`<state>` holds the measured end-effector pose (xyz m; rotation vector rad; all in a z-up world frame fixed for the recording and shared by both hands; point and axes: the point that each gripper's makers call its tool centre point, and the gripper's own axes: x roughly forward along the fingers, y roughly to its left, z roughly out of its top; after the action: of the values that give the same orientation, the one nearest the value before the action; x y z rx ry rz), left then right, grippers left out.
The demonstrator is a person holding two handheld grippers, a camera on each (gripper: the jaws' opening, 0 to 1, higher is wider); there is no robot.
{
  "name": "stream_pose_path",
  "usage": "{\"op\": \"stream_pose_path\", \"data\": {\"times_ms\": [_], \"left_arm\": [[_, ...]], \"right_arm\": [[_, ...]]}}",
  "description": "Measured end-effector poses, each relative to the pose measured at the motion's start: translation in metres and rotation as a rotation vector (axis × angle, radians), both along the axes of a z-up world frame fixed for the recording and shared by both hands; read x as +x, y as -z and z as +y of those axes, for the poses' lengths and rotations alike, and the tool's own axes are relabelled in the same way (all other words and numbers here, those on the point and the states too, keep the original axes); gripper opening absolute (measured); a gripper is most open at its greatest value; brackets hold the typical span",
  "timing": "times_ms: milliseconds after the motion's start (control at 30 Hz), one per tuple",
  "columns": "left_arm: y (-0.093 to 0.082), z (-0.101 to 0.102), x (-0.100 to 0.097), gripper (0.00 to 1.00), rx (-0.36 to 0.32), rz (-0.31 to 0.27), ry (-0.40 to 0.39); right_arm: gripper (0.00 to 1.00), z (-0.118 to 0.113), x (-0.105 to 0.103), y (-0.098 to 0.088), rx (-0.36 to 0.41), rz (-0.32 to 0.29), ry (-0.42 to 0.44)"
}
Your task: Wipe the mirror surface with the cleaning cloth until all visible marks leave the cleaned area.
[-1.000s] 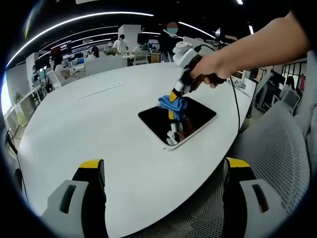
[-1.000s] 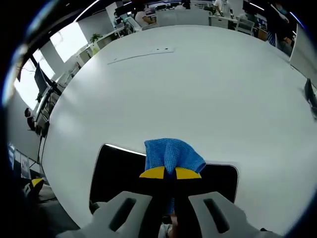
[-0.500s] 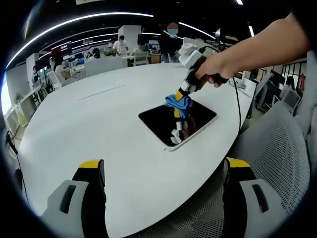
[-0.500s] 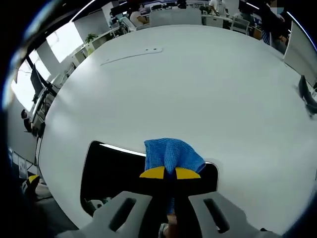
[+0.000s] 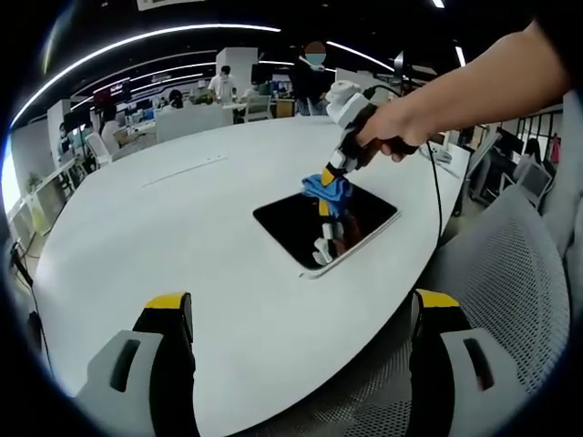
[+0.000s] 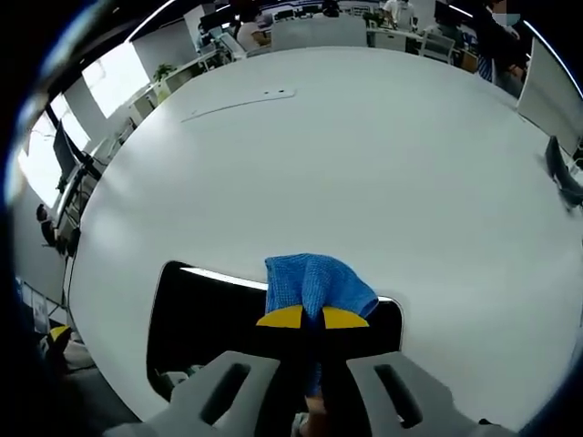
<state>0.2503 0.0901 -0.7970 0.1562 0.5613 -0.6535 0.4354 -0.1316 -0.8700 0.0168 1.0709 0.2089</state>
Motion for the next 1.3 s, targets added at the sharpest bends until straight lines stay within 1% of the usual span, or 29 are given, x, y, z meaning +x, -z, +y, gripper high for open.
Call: {"op": "stream_pose_path", "data": {"times_ms": [267,800,933,1033,1167,1300], "left_arm": [[-0.001,-0.001,0.0,0.99,-0.015,0.009,-0.003],[-0.001,0.001,0.0,0.99,-0.009,0.009,-0.011],[-0.001,0.0,-0.001,0.99,-0.003,0.007,-0.007],[-0.001,0.0,-0.001,0.99,-0.002,0.007,-0.004],[-0.001,-0.001,-0.001,0.99,0.003,0.006,-0.003],[-0.001,-0.001,-0.001,0.99,0.006,0.007,0.0]], "right_arm": [[0.0,0.001,-0.015,0.0,0.013,-0.015,0.021],[0.0,0.004,-0.05,-0.003,0.041,-0.021,0.034],[0.0,0.003,-0.054,-0.004,0.05,-0.022,0.038],[0.0,0.003,-0.059,-0.004,0.083,-0.02,0.062],[0.0,0.003,-0.065,-0.004,0.081,-0.019,0.059],[0.0,0.003,-0.072,-0.004,0.096,-0.019,0.068]]}}
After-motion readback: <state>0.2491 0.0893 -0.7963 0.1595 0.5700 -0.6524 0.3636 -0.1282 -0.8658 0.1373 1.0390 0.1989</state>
